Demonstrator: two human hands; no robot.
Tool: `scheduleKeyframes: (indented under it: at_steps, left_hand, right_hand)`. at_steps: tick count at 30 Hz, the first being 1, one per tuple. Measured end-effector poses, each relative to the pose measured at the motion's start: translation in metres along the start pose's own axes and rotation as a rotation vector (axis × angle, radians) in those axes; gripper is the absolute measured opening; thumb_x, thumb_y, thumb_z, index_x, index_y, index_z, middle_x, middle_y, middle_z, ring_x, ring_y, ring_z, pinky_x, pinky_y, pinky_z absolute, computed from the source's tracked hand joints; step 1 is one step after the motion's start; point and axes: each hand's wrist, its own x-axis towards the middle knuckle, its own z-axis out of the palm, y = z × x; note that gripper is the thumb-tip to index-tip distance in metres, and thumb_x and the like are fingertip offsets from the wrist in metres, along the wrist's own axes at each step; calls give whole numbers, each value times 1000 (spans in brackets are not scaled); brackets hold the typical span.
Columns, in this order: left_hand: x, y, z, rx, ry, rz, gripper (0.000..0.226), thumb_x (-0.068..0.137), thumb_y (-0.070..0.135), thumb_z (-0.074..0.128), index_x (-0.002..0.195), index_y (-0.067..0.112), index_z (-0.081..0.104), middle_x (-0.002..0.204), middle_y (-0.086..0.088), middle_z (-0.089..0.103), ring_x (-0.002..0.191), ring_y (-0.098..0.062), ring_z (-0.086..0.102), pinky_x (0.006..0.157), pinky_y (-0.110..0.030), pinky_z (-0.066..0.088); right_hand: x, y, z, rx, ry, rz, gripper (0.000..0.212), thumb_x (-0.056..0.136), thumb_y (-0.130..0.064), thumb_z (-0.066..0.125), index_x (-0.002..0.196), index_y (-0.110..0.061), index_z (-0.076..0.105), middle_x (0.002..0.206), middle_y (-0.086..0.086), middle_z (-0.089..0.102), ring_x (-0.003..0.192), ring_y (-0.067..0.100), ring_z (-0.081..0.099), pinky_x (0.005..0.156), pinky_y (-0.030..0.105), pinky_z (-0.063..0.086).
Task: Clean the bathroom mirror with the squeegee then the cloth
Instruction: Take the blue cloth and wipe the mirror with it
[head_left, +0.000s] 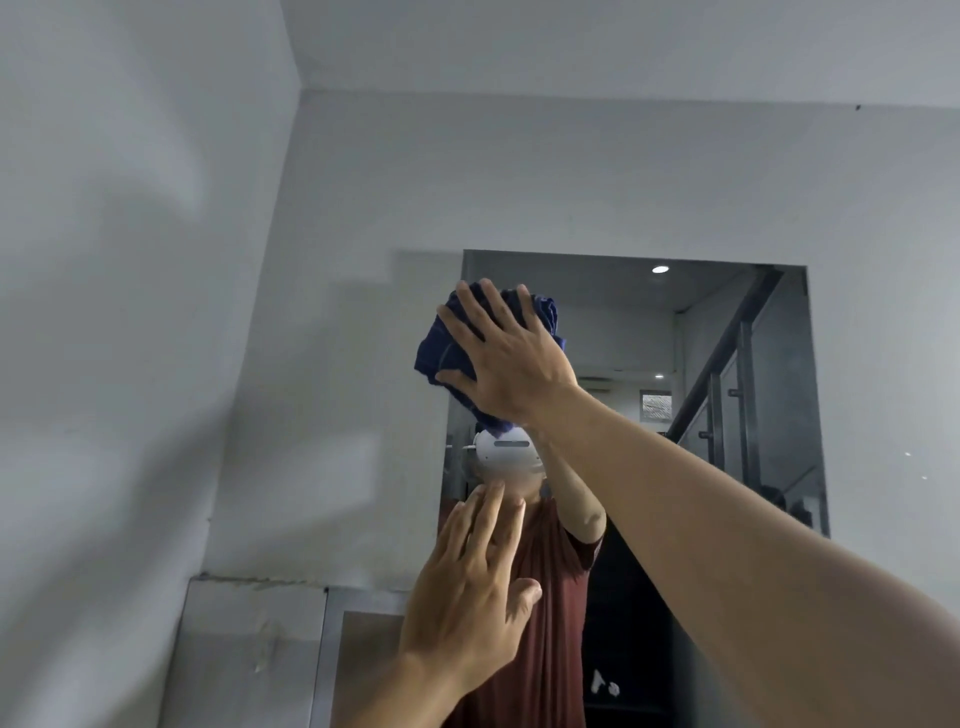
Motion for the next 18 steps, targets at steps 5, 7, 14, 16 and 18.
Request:
scheduleKeyframes:
  at_steps: [5,7,14,16,18]
  left_hand:
    - [4,3,-7,4,42,-13,76,89,54,56,151,11,42,155,-14,43,141,-28,43,113,-44,43]
    - [12,4,-14,-46,75,-40,68,93,52,54,149,15,44,148,-10,50,134,-26,48,110,-42,45]
    - [57,-15,-25,-34,44,-123,72,94,54,49,155,18,34,165,-14,22,150,-32,25,121,-46,30]
    - [57,-19,-24,-16,-4,-84,77,95,56,48,159,20,25,168,-12,11,154,-32,15,124,-45,21]
    - [54,-23,-21,6,-40,-35,81,95,59,45,161,21,16,169,-10,3,156,-30,6,126,-44,13]
  right_hand:
    - [20,20,-9,22,18,100,71,102,-61,29,160,-19,22,169,10,16,155,34,11,123,60,7]
    - [19,23,-9,47,25,140,68,104,-57,27,159,-18,20,169,10,13,156,34,8,124,59,5]
    - [2,51,-11,86,44,200,62,105,-54,32,152,-15,35,169,11,16,155,34,10,124,59,6]
    - [-4,64,-11,78,68,227,63,104,-55,34,153,-15,36,167,11,20,155,35,13,124,59,9]
    - [-12,76,-12,70,79,262,65,104,-55,36,154,-15,35,166,12,24,154,35,16,124,59,11]
